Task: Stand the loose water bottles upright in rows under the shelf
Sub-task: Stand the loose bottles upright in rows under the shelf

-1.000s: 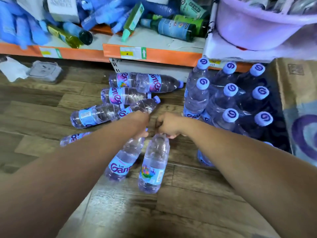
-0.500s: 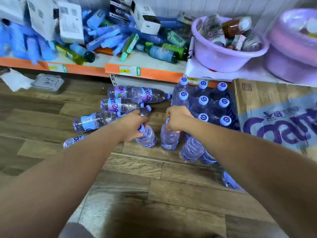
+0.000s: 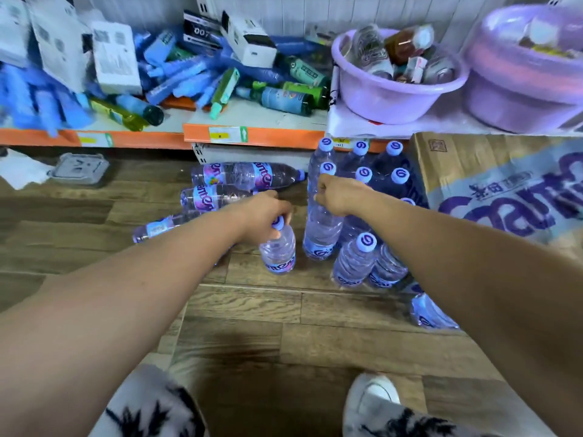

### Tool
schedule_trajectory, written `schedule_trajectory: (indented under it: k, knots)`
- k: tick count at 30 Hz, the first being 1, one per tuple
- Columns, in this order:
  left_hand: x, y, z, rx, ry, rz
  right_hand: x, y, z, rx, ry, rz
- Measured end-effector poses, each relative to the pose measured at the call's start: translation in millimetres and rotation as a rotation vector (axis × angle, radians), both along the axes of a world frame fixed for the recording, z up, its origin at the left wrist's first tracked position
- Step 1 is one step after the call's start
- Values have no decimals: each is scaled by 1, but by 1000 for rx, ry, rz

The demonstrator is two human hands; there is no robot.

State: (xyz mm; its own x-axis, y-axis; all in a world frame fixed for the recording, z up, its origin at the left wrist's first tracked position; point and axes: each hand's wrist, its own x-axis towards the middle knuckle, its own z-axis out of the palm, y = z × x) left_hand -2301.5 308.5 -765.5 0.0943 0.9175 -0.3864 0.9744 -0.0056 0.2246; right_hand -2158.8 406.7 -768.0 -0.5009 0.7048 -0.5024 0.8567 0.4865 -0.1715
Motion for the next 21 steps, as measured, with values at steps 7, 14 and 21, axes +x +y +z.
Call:
schedule_trajectory:
  k: [7,14,21]
  knots:
    - [12,15,-19,-53,5,-51,1,14,-4,-130,61,-41]
    - [33,23,-26,-75,47,-70,-1,18,-5,-69,63,27]
    - [50,25,-26,-51,0,-102,7,20,-12,-119,76,5]
